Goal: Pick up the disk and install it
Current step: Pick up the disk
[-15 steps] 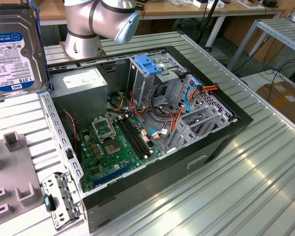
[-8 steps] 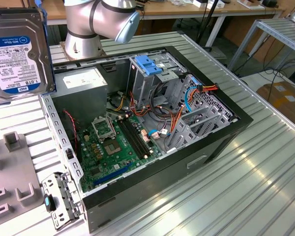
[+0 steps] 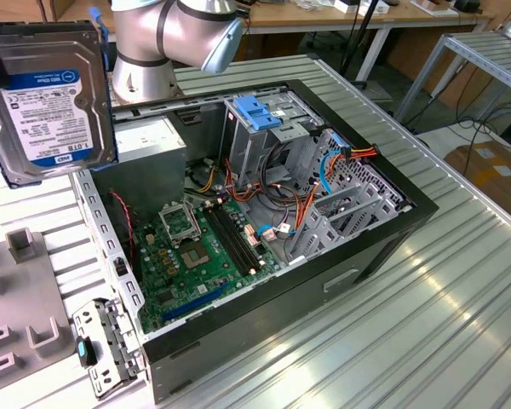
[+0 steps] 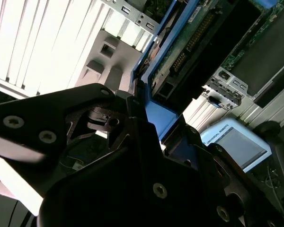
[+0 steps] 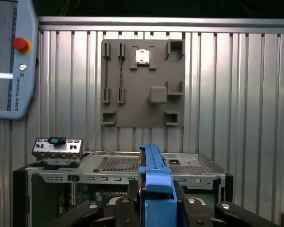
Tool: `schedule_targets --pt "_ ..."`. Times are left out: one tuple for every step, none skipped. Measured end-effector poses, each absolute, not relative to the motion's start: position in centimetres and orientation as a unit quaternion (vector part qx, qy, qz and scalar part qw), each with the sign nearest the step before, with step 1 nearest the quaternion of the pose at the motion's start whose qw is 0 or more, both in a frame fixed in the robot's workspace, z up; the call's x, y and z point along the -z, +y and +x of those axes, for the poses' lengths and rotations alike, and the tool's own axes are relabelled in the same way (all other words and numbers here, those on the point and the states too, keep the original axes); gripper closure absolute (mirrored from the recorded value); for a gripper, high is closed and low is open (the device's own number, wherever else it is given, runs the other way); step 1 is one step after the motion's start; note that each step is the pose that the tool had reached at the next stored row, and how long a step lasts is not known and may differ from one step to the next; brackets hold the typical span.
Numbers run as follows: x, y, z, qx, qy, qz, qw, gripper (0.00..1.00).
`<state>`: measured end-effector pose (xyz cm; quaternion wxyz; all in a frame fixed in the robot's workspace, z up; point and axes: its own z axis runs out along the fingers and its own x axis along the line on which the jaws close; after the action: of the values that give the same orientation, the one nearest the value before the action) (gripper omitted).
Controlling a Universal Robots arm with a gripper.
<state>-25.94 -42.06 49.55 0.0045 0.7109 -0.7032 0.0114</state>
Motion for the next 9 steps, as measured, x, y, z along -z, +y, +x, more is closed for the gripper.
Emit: schedule_targets --pt "-49.5 -42.1 -25.2 -0.011 -0.703 0.711 0.005 0.63" --pt "-49.5 -42.1 -24.6 -0.011 -0.703 0.711 0.005 0.63" --pt "-49.5 -42.1 -24.5 -0.011 -0.703 0.711 0.005 0.63" --pt "-49.5 -42.1 -24.4 -0.011 -0.703 0.711 0.005 0.63" --pt "-49.5 -42.2 -24.3 -0.011 -0.703 0.711 0.005 0.63" --pt "-49.5 -42.2 -24.2 -0.011 -0.703 0.711 0.005 0.63" --pt "-49.5 -42.2 -24.1 -0.011 -0.703 0.711 0.005 0.63" --pt "-49.5 -42.2 -24.0 -0.011 -0.703 0.711 0.005 0.63" --pt "-49.5 -42.2 -23.9 -0.011 -0.703 0.711 0.005 0.63"
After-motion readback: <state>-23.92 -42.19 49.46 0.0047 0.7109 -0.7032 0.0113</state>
